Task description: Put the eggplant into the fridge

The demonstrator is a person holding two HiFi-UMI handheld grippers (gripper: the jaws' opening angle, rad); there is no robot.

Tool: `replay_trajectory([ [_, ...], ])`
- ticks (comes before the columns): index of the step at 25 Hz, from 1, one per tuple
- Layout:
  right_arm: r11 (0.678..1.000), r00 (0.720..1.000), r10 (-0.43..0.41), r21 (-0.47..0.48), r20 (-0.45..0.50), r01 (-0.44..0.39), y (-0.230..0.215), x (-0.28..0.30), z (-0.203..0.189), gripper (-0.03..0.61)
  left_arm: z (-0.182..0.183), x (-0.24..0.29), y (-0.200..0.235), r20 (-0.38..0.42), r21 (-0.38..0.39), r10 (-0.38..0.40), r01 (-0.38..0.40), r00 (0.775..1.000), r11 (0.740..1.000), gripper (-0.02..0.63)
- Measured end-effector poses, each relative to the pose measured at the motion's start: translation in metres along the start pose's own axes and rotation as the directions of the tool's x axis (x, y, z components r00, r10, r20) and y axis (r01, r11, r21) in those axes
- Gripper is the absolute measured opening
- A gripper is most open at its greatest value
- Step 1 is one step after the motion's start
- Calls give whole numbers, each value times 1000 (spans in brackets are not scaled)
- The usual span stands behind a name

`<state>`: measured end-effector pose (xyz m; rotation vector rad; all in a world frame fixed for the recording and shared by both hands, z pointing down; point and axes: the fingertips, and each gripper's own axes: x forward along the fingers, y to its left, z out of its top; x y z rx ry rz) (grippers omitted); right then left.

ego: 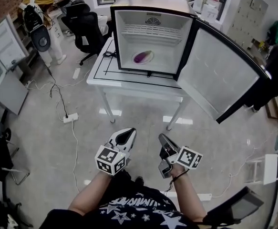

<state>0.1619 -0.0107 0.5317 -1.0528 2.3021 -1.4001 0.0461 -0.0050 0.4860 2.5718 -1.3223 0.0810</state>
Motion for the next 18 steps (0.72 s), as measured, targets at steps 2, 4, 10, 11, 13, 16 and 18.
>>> replay_trajectory([
  [2,1000,1000,-1,1,0,1,-1,-1,-3,6,-1,-3,0,1,1,1,-1,1000,1000,9],
  [4,1000,1000,-1,2,7,1,-1,-1,-4,6,-1,-6,1,7,-3,1,-1,1000,1000,9],
  [10,1000,1000,-15,7,14,15,7,6,-18,6,-4,-22,7,11,-13,-10,10,1000,1000,9],
  [11,1000,1000,-18,10,13,18,10,7,-22,6,-4,-26,9,10,-18,-10,10,1000,1000,9],
  [13,1000,1000,-18,14,10,18,18,10,-31,6,-4,-36,12,7,-18,-13,14,1000,1000,9],
  [16,1000,1000,-16,9,5,16,29,11,-44,6,-4,-52,17,1,-14,-15,15,1000,1000,9],
  [18,1000,1000,-19,8,7,19,34,12,-50,6,-5,-62,21,0,-19,-11,11,1000,1000,9],
])
